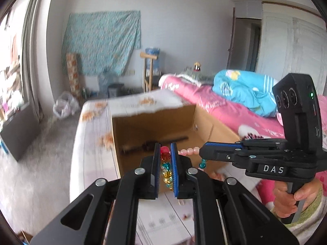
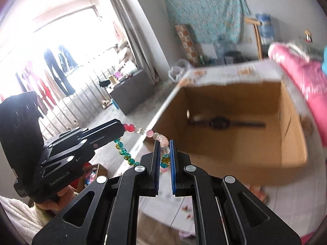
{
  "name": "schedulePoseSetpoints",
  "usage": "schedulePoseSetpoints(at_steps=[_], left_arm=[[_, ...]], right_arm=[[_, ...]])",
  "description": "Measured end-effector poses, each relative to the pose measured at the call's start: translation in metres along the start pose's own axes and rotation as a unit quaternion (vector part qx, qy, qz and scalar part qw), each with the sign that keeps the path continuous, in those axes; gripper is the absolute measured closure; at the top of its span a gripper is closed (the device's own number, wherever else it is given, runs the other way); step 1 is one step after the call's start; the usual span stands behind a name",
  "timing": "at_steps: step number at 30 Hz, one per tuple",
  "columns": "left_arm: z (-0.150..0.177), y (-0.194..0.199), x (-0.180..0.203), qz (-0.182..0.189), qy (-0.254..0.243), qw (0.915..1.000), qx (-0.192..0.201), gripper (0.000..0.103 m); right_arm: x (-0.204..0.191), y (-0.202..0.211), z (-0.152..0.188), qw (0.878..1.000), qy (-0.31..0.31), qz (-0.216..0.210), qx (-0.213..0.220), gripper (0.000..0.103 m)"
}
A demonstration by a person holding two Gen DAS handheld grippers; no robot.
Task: Organize jewelry
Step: 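Carry the bead bracelet with the left gripper over the box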
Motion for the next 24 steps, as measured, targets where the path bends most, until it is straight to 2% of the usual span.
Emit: schedulePoseSetpoints(at_steps=[4, 7, 11, 16, 18, 20, 24], left_arm=[[-0.025, -0.025, -0.009, 0.008, -0.004, 0.9999, -0.013, 0.094], [-0.028, -0.067, -0.024, 0.001, -0.006, 0.9986, -0.052, 0.094], [-0.012, -0.122, -0.043, -0.008, 0.0, 0.9922, -0.124, 0.094], [0.013, -0.158, -0.058, -0.025, 0.003, 0.9835, -0.179, 0.093], [0.02, -0.164, -0.061, -0.03, 0.001, 0.9812, -0.191, 0.093], [0.022, -0.165, -0.062, -0.034, 0.0, 0.9809, -0.191, 0.089], [0.018, -0.16, -0.065, -0.041, 0.004, 0.9835, -0.176, 0.085]], right_arm=[[0.009, -0.009, -0.029, 1.0, 0.013, 0.005, 0.001, 0.096], [0.026, -0.038, -0.044, 0.999, 0.012, 0.016, -0.028, 0.096], [0.044, -0.085, -0.044, 0.996, -0.009, 0.015, -0.089, 0.096], [0.053, -0.127, -0.03, 0.989, -0.011, 0.035, -0.142, 0.096], [0.054, -0.136, -0.029, 0.987, -0.009, 0.043, -0.152, 0.094], [0.052, -0.137, -0.03, 0.988, -0.006, 0.05, -0.149, 0.091], [0.062, -0.135, -0.042, 0.991, -0.008, 0.046, -0.126, 0.091]])
Point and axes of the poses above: each gripper's, at about its wrist camera, not at the fingertips, and y roughly against the way its jaws point, x to its right, z to its underside, the point moved 7 cm from there along -y, roughly the way its jaws point, and after that the axes turned 3 degrees about -x, right-handed, at the moved point
